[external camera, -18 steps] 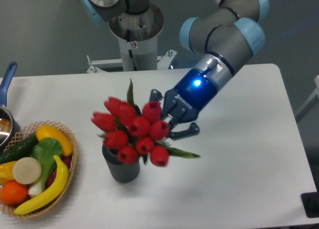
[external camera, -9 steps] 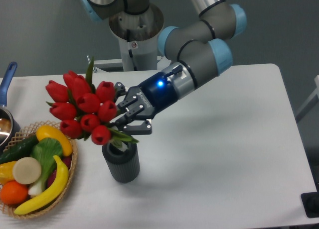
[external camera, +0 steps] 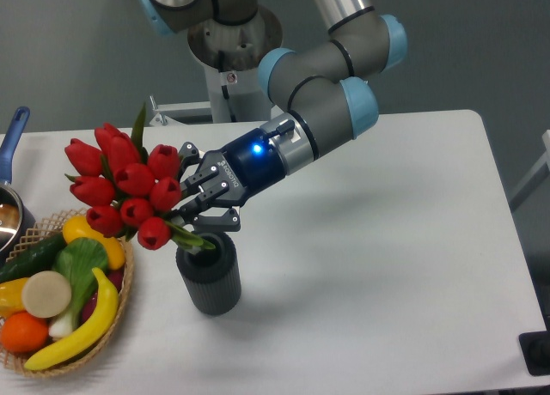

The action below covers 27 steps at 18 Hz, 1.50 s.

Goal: Insert the flowers into the vase
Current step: 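Push the tulip stems down into the black vase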

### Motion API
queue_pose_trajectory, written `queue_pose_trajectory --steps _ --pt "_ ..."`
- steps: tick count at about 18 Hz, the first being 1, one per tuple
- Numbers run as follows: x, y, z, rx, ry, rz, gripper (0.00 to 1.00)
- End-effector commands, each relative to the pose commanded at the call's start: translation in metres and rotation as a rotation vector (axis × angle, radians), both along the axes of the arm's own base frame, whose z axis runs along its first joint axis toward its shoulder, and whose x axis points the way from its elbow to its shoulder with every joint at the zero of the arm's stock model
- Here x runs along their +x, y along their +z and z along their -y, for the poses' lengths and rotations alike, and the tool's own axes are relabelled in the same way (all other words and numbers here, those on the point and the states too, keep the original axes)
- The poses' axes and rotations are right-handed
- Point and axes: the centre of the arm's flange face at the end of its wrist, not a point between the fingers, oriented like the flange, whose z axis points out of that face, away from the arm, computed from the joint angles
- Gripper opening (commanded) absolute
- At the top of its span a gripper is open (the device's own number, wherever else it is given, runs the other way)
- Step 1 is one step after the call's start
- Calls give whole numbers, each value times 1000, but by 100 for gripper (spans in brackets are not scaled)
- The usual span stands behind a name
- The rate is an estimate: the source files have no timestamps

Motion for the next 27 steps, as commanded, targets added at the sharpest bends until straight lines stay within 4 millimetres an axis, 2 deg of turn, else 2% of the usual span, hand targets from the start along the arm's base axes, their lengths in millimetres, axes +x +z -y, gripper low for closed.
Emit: queue_pose_trajectory --steps 2,8,11,15,17,24,26,27 --pt "-4 -17 2 -16 7 23 24" --pt "-13 -50 -1 -21 8 21 26" --pt "-14 -57 -1 -26 9 27 26" --pt "-18 -78 4 -34 18 33 26" --pt "-18 -93 14 -12 28 -2 26" --pt "-17 -110 19 -31 35 22 27" --pt "-18 -112 22 -33 40 25 28" --pt "-17 -114 23 -35 40 28 32"
